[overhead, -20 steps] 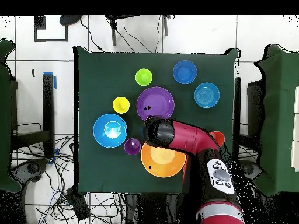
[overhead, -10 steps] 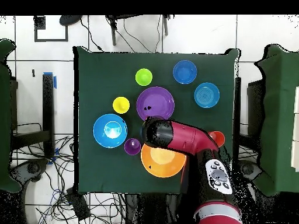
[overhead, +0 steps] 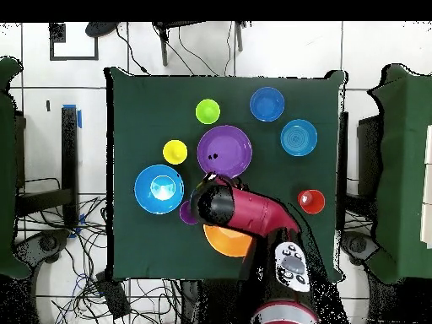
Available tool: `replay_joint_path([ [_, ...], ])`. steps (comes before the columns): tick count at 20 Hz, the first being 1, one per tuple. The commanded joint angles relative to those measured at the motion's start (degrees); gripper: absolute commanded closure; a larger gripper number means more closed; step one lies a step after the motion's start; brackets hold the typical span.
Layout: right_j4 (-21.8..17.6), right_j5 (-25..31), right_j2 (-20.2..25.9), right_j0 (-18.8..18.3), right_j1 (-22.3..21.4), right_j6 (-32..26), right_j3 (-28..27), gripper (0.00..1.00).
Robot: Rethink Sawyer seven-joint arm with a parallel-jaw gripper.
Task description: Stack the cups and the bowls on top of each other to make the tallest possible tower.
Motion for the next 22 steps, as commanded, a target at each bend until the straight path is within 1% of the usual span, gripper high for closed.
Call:
replay_joint_path([
  [1, 5.03, -8.26, 1.65, -0.32, 4.38, 18.44, 8.33, 0.00],
  [3, 5.73, -9.59, 2.76, -1.24, 5.20, 19.84, 9.17, 0.00],
  [4, 6.73, -10.26, 2.80, -1.20, 5.74, 21.67, 9.72, 0.00],
  [9, 7.79, -12.05, 3.82, -2.56, 7.78, 26.03, 10.65, 0.00],
  [12, 8.30, -9.39, 3.72, -3.29, 9.93, 26.58, 9.86, 0.00],
  [16, 7.22, -8.09, 3.45, -4.16, 12.60, 26.35, 9.55, 0.00],
  [19, 6.49, -10.01, 4.02, -4.95, 14.57, 26.27, 8.92, 0.00],
  [22, 5.81, -12.79, 4.84, -5.64, 17.63, 26.15, 7.59, 0.00],
])
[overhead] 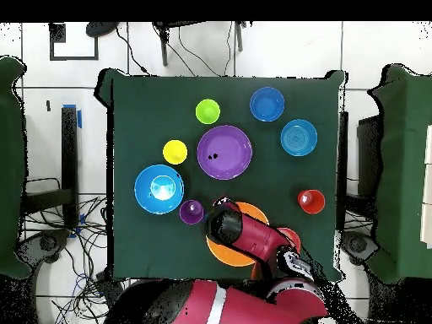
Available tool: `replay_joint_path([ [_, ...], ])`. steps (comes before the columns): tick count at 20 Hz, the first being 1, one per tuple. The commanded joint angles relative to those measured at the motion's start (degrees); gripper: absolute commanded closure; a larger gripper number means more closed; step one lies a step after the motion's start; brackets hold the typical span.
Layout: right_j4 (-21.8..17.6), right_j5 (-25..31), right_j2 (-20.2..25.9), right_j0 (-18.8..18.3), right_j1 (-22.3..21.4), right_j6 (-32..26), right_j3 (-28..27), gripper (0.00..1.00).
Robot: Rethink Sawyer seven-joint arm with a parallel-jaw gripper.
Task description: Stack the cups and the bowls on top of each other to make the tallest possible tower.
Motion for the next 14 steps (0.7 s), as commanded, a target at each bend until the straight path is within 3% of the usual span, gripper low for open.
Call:
replay_joint_path([
  [1, 0.00, -3.20, 4.97, -1.17, 7.22, 8.38, 0.13, 0.00],
  [8, -1.91, -3.49, 2.98, 1.20, 7.76, 5.90, -1.57, 0.00],
  [13, -3.26, -1.99, 3.47, 0.61, 7.11, 3.92, -2.17, 0.00],
  [14, -3.55, -1.76, 3.58, 0.43, 6.97, 3.57, -2.27, 1.00],
])
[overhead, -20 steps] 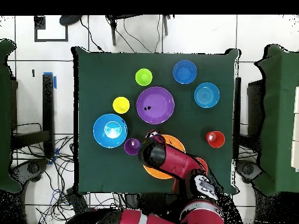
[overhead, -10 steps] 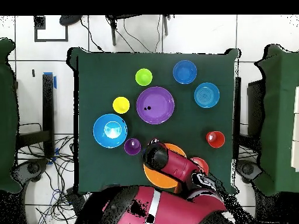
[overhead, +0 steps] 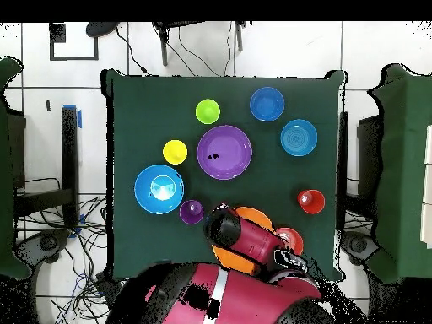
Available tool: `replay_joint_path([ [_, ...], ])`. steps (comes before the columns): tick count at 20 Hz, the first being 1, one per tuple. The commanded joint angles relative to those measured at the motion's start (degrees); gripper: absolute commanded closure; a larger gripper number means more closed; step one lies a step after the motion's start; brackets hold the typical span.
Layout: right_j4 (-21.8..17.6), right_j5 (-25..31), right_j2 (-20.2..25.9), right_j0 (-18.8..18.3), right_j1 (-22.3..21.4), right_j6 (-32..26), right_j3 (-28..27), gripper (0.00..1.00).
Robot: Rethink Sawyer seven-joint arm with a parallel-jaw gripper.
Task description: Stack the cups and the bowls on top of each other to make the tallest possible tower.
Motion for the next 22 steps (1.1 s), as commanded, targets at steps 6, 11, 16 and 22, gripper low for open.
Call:
replay_joint_path([
  [6, -3.76, 1.33, 3.74, 0.54, 2.76, 3.21, -2.95, 1.00],
  [11, -4.14, 2.80, 4.29, 0.12, -0.66, 3.54, -1.87, 1.00],
  [16, -3.85, 5.78, 4.36, 0.67, -4.40, 3.60, -1.22, 1.00],
  [22, -3.86, 7.64, 5.25, 0.74, -8.34, 3.70, 0.14, 1.00],
])
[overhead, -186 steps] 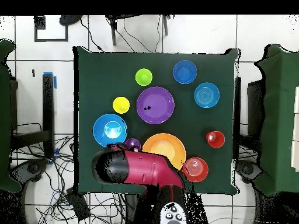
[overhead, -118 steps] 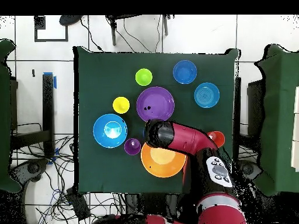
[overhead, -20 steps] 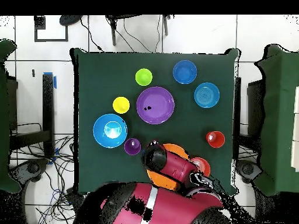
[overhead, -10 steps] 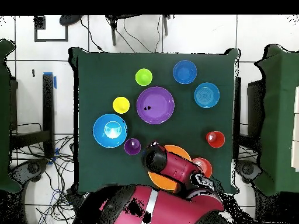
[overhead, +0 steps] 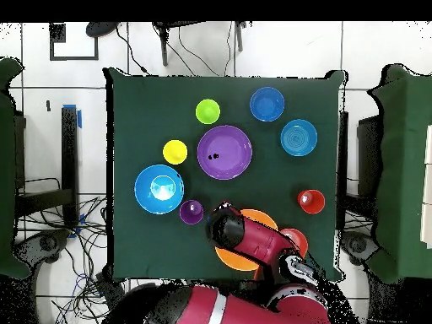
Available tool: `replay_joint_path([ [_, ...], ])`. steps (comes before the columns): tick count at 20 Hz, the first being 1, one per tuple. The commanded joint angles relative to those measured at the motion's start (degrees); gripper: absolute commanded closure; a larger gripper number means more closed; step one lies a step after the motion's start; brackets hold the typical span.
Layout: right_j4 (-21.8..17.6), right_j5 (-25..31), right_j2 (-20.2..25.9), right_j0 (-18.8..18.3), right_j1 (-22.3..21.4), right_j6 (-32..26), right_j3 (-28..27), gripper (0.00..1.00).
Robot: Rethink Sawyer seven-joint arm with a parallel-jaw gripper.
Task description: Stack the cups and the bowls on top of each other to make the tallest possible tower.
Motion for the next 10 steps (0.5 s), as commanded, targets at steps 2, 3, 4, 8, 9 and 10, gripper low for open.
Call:
replay_joint_path([
  [2, -1.16, 5.00, 5.91, 1.13, -4.28, 3.87, 0.02, 1.00],
  [3, -1.17, 5.20, 5.83, 1.32, -4.73, 3.86, 0.04, 1.00],
  [4, -1.09, 5.81, 5.63, 1.80, -5.77, 4.01, 0.35, 1.00],
  [8, -1.57, 6.63, 5.43, 2.43, -6.80, 3.51, 0.20, 1.00],
  [9, -2.09, 6.40, 5.20, 2.64, -6.73, 3.03, -0.12, 1.00],
  [10, -2.44, 5.35, 5.30, 2.57, -6.67, 2.98, -0.05, 1.00],
])
